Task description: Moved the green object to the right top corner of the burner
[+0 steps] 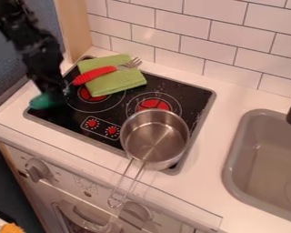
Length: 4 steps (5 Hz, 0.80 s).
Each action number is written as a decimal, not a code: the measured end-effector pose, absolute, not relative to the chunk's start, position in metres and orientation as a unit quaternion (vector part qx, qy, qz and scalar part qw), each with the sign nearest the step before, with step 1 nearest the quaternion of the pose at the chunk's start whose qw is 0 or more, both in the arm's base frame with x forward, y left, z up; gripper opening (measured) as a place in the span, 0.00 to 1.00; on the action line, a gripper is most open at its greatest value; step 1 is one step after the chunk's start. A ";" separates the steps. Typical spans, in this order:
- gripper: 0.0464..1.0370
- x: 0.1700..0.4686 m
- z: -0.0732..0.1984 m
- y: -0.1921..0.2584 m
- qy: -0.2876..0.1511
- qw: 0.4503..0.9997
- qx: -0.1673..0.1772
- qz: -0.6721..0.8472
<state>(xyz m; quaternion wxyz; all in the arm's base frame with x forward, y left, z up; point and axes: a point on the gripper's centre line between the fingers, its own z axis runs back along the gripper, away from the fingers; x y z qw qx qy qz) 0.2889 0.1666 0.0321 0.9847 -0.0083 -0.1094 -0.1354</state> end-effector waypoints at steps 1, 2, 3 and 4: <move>0.41 0.298 0.057 0.155 -0.135 0.980 0.005 -0.145; 0.41 0.314 0.070 0.129 -0.157 0.974 0.000 -0.163; 0.41 0.338 0.083 0.100 -0.178 0.962 -0.004 -0.205; 0.41 0.362 0.079 0.063 -0.192 0.947 -0.029 -0.257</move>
